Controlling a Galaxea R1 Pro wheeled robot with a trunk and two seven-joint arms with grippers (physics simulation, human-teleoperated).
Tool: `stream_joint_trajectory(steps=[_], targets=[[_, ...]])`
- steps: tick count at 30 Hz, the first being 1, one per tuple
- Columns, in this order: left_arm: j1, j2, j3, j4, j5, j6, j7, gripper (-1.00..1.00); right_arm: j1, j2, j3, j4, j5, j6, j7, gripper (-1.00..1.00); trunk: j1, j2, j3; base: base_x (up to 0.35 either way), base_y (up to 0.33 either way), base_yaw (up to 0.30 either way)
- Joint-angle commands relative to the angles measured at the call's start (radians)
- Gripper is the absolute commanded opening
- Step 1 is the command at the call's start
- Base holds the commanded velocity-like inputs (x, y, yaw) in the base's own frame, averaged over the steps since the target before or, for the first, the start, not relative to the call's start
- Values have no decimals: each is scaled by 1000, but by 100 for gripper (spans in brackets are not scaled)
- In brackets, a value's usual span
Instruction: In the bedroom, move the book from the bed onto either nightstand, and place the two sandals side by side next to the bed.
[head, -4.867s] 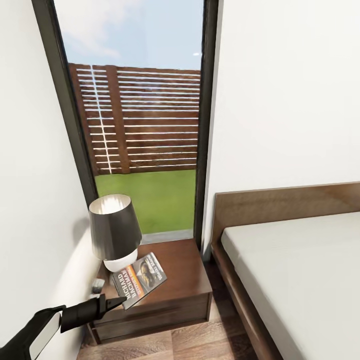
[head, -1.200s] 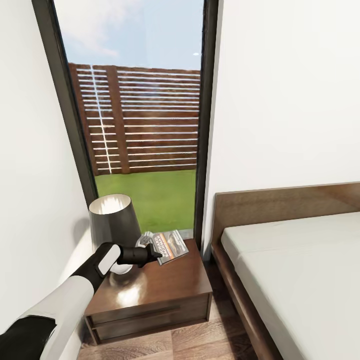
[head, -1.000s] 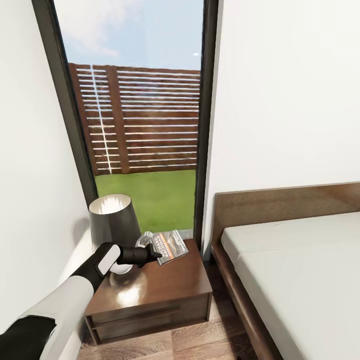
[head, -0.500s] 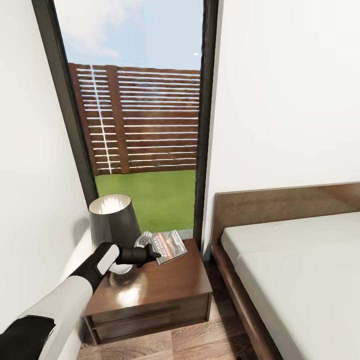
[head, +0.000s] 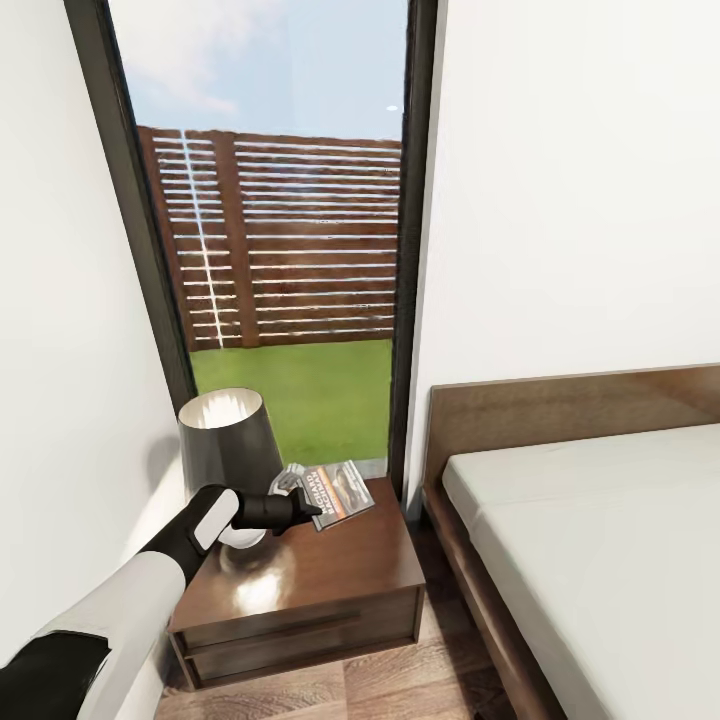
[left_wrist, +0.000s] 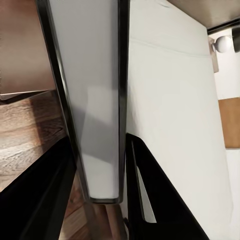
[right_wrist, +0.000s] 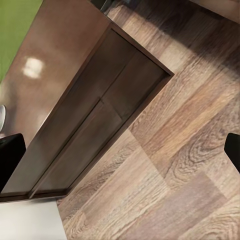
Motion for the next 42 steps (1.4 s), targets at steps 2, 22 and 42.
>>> stream_joint_trajectory(steps=[2,22,42], targets=[[-1,1,-4,0,0,0,-5,-100,-1,-1,8,1,-10,-5,2,100,0,-1,-1,0,9,0],[-1,5,-5,0,-2,0,-4,-100,-1,0,7,1,-10,-3,4,100,0,-1,-1,0,48,-11],[-1,8,-2,-1,-2,0,-5,-100,-1,0,7,2,-9,-3,3,100,0,-1,-1,0,8,-176]])
